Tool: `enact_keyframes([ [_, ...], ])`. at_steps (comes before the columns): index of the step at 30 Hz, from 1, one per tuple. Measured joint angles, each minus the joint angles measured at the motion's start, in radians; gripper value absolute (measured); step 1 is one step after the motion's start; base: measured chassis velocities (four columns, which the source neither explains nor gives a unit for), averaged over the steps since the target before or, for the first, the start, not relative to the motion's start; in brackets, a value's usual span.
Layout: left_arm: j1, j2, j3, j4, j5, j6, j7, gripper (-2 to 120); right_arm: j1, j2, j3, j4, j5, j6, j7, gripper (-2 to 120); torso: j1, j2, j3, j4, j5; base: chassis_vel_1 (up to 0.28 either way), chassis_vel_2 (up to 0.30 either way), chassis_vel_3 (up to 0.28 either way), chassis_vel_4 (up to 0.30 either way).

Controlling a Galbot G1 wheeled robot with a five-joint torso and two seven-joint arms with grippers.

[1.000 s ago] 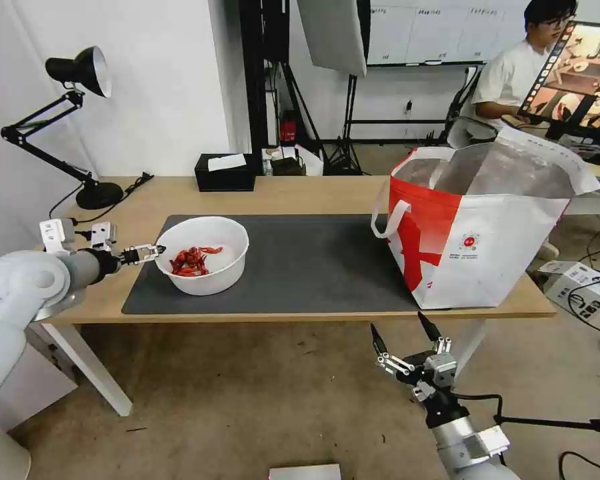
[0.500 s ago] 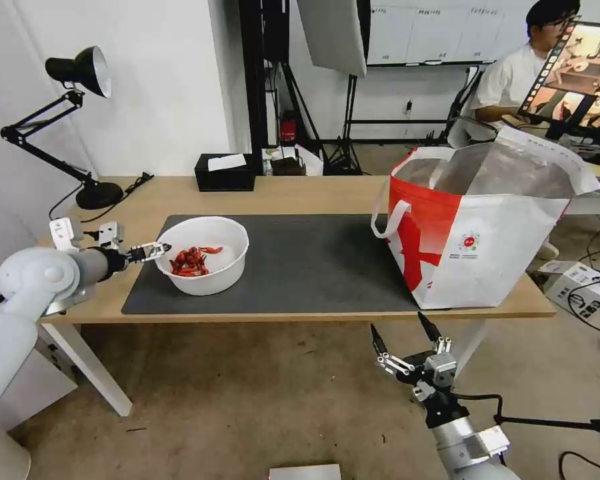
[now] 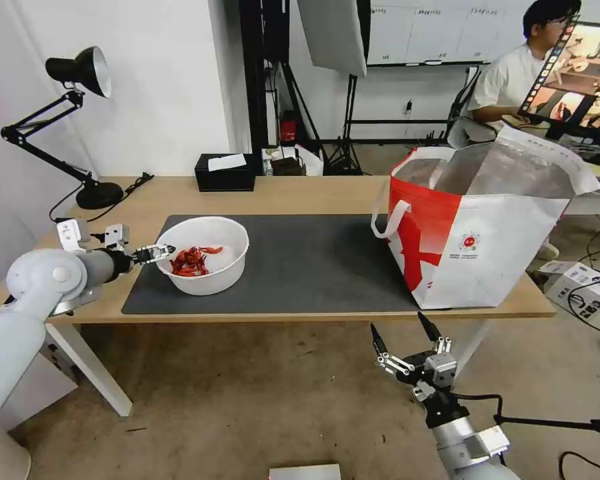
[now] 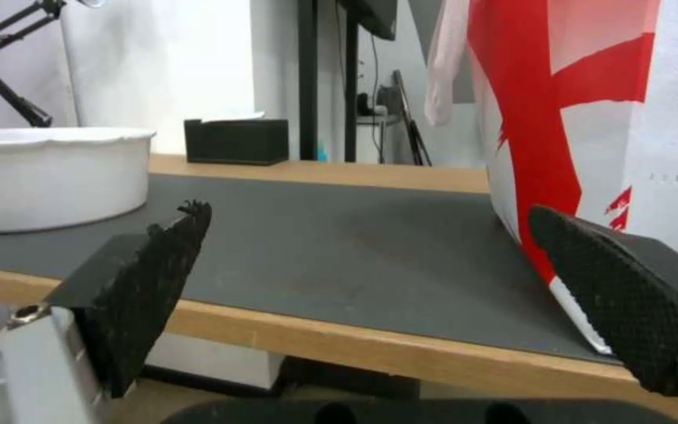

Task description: Pick up the trash from the table and place it into the takeout bag.

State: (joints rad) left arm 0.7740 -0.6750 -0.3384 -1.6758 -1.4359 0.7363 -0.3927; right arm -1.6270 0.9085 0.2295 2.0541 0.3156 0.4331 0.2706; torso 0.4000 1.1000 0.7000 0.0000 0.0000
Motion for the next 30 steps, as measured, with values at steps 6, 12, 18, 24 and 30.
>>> enact_keyframes([
  [6, -0.001, -0.012, 0.014, 0.001, 0.0, -0.001, -0.001, 91, 0.0, 0.0, 0.0, 0.0, 0.0, 0.0, 0.0, 100, 0.0, 0.0, 0.0, 0.0, 0.0, 0.0, 0.0, 0.0, 0.0],
  [12, -0.002, -0.018, 0.023, 0.003, 0.0, -0.001, -0.008, 73, 0.0, 0.0, 0.0, 0.0, 0.0, 0.0, 0.0, 100, 0.0, 0.0, 0.0, 0.0, 0.0, 0.0, 0.0, 0.0, 0.0],
  [18, -0.003, -0.022, 0.027, 0.006, -0.005, -0.001, -0.02, 48, 0.0, 0.0, 0.0, 0.0, 0.0, 0.0, 0.0, 100, 0.0, 0.0, 0.0, 0.0, 0.0, 0.0, 0.0, 0.0, 0.0],
  [24, 0.0, -0.024, 0.025, -0.001, -0.032, -0.001, -0.036, 27, 0.0, 0.0, 0.0, 0.0, 0.0, 0.0, 0.0, 100, 0.0, 0.0, 0.0, 0.0, 0.0, 0.0, 0.0, 0.0, 0.0],
  [30, 0.001, -0.029, 0.011, -0.01, -0.1, -0.001, -0.044, 7, 0.0, 0.0, 0.0, 0.0, 0.0, 0.0, 0.0, 100, 0.0, 0.0, 0.0, 0.0, 0.0, 0.0, 0.0, 0.0, 0.0],
])
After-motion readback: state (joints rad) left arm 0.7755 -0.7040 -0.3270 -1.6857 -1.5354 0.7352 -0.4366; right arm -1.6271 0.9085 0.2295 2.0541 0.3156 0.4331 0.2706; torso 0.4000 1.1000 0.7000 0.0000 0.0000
